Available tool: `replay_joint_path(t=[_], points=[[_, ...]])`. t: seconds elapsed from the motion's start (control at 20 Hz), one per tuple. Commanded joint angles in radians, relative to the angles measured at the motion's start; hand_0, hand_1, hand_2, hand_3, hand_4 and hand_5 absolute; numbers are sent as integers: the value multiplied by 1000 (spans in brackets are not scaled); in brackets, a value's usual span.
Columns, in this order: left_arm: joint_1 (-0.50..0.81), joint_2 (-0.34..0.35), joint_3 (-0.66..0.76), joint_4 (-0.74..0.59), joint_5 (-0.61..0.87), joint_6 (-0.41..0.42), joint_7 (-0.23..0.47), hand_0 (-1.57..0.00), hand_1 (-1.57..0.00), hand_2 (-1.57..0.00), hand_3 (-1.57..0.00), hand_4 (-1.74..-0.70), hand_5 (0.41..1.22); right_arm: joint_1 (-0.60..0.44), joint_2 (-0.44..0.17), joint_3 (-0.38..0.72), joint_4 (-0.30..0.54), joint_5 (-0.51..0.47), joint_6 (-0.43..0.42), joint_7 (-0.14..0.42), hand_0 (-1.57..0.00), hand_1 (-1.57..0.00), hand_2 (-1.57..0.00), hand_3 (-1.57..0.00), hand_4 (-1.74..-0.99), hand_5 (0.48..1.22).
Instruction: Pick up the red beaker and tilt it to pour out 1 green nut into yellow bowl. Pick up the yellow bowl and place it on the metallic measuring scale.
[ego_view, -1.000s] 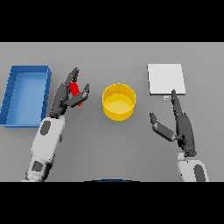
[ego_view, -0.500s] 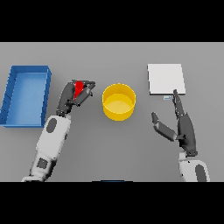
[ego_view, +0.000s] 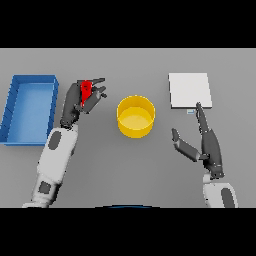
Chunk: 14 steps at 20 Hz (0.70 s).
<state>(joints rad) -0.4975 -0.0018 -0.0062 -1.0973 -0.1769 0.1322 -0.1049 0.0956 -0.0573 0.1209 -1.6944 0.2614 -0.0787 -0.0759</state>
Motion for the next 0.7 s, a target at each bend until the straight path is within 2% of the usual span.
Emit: replay_joint_path(t=[0.0, 0.15, 0.2, 0.5, 0.65], points=[[-3, 19, -21, -15, -22, -4, 19, -1555, -1555, -1556, -1550, -1721, 1114, -14, -13, -16, 10, -14, 7, 3, 1, 1, 1, 1, -1262, 658], [-37, 73, -120, -51, -118, -31, 128, -1563, -1563, -1563, -1560, -1731, 1124, 19, -18, -5, -6, -4, 11, -36, 1, 1, 1, 1, -1253, 666], [-46, 88, -144, -57, -139, -43, 153, -1564, -1565, -1565, -1562, -1733, 1125, 14, -18, -1, -14, 8, 5, -15, 1, 1, 1, 1, -1256, 671], [-121, 156, -206, -9, -203, -75, 225, -1566, -1566, -1566, -1564, -1734, 1114, 3, -10, 3, -16, 9, 6, 23, 1, 1, 1, 1, -1254, 680], [-170, 202, -297, 13, -315, -85, 279, -1568, -1568, -1568, -1567, -1738, 1131, 15, -13, 0, -18, -1, 13, 2, 1, 1, 1, 1, -1252, 685]])
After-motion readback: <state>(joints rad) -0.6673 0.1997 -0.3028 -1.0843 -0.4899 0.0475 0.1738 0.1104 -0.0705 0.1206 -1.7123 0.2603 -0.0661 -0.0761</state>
